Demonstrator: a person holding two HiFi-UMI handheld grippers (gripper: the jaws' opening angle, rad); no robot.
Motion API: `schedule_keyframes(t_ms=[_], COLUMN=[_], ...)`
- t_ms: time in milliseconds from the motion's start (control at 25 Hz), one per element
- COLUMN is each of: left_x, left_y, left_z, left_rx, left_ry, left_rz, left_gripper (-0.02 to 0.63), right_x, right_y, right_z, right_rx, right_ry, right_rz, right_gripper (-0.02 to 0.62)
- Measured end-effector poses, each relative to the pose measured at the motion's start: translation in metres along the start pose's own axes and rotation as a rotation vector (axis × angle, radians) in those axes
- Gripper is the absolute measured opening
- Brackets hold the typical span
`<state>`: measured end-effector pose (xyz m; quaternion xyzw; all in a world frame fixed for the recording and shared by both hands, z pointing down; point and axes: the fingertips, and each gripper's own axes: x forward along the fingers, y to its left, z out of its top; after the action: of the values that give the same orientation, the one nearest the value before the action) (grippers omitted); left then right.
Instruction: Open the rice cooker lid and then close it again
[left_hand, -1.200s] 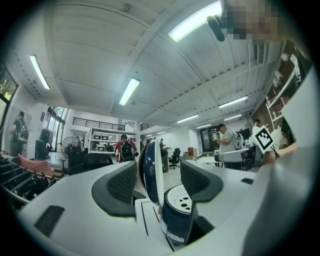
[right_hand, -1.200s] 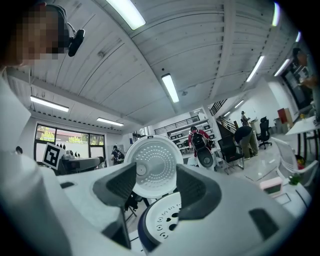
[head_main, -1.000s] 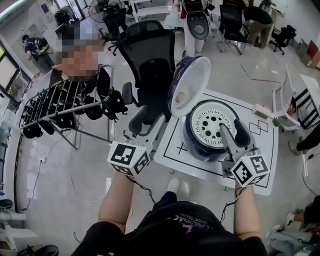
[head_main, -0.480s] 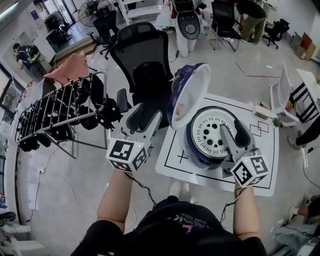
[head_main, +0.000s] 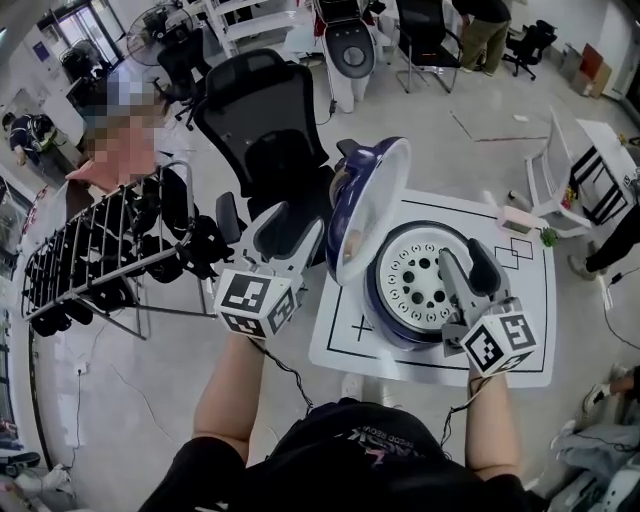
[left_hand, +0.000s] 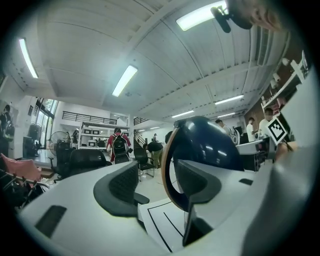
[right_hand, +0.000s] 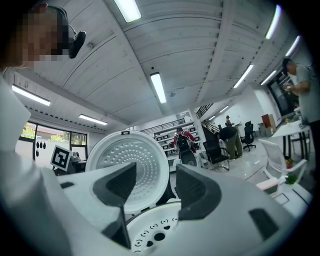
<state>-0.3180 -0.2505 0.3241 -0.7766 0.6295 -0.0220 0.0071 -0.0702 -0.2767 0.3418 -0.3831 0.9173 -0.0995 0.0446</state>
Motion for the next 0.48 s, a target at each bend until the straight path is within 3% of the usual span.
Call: schedule_keyframes(t_ms=[480], left_x=[0.056], left_y=[-0.01], left_z=[0.0], left_rx=[0.027], left_ry=[0.001], left_rz=[-0.126], left_gripper=[0.239], right_x=[0.006], right_y=[-0.018], right_z=[0.004], right_rx=[-0.002], right_ry=[-0.023], right_rz=[-0.094], right_gripper=[0.241])
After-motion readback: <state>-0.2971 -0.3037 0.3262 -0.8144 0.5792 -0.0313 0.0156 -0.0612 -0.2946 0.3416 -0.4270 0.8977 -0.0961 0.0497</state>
